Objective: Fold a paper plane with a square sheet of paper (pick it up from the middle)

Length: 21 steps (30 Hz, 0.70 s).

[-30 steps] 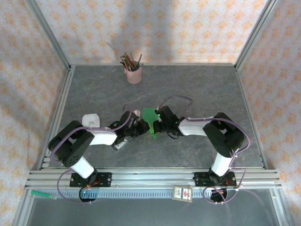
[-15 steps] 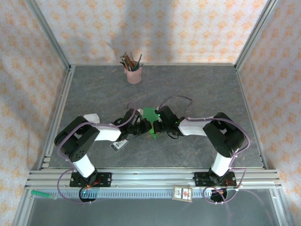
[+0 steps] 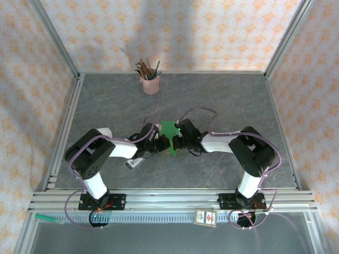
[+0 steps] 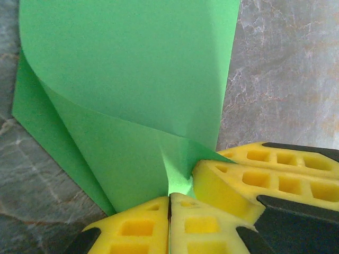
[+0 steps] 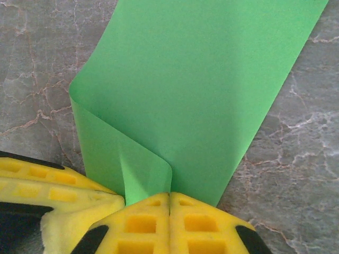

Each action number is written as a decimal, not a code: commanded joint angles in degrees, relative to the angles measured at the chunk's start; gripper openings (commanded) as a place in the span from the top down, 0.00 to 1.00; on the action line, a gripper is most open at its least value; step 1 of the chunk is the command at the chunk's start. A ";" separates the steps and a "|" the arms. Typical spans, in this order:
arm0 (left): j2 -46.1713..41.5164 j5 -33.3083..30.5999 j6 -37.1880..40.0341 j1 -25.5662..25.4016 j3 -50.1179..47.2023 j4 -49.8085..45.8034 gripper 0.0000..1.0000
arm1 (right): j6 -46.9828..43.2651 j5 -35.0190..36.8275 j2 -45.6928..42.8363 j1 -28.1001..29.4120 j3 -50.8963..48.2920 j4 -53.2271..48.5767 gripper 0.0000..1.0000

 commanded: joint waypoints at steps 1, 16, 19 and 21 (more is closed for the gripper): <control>1.79 -1.62 1.79 0.13 -0.86 -3.24 0.89 | -0.61 3.04 1.56 -1.04 -2.12 -7.93 1.00; 3.19 -3.41 3.71 0.04 -1.25 -10.97 0.93 | -1.94 1.21 -2.21 -1.04 3.82 -11.87 0.82; 3.26 -4.08 4.08 0.04 -0.48 -12.30 0.93 | -2.91 2.58 -4.20 -1.04 4.89 -13.77 0.81; 3.45 -4.32 4.17 0.04 -0.26 -12.54 0.93 | -3.35 3.04 -5.54 -1.13 4.78 -14.64 0.80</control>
